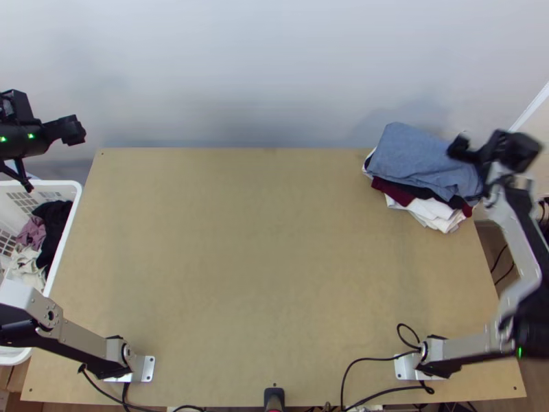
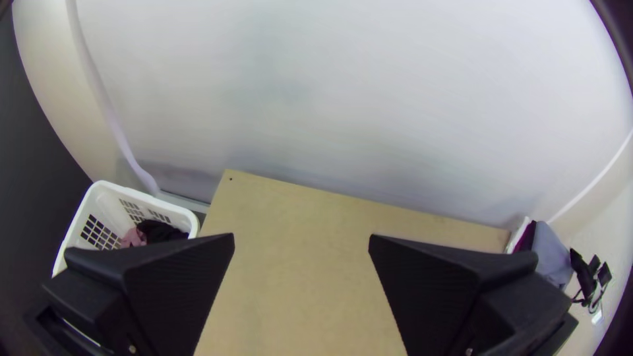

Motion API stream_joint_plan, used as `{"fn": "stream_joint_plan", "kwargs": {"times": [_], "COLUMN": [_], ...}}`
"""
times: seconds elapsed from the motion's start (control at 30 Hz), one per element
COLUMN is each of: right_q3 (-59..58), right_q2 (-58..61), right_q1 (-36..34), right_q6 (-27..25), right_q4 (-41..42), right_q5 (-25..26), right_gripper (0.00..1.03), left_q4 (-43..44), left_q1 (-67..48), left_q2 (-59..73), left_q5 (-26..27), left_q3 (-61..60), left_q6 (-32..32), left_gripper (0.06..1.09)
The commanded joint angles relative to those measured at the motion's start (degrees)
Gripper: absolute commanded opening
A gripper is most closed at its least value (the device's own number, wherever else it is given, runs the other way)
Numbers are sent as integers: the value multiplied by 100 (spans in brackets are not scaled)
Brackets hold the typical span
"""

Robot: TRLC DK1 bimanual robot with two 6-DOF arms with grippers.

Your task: Fold the t-shirt

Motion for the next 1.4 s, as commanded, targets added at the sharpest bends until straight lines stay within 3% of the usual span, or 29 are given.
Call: {"fn": "stream_joint_plan", "kwargs": {"times": [0.0, 0.2, 0.43, 0.6, 0.8, 1.03, 1.37], "right_q3": [-238, 17, 17, 79, -80, -150, 975], "right_q2": [729, 1679, 492, -176, -167, 518, 2276], "right_q1": [-1, -141, 34, 606, 1370, 1880, 1379], "right_q6": [61, 228, 236, 8, -212, -212, -212], "right_q4": [456, 790, 886, 1176, 1176, 1238, 1299], "right_q5": [238, 616, 836, 959, 977, 1179, 1407], "right_gripper": [97, 98, 98, 98, 97, 98, 98], "left_q4": [12, 12, -6, -6, -6, -15, -50], "left_q1": [31, 22, 40, 40, 4, 22, 92], "left_q2": [20, 20, -6, -6, -24, -59, -121], "left_q5": [62, 62, 44, 53, 53, 44, 44], "left_q3": [169, 178, 178, 178, 178, 178, 169], "left_q6": [70, 70, 70, 61, 26, 17, 17], "left_gripper": [105, 105, 105, 105, 105, 105, 105]}}
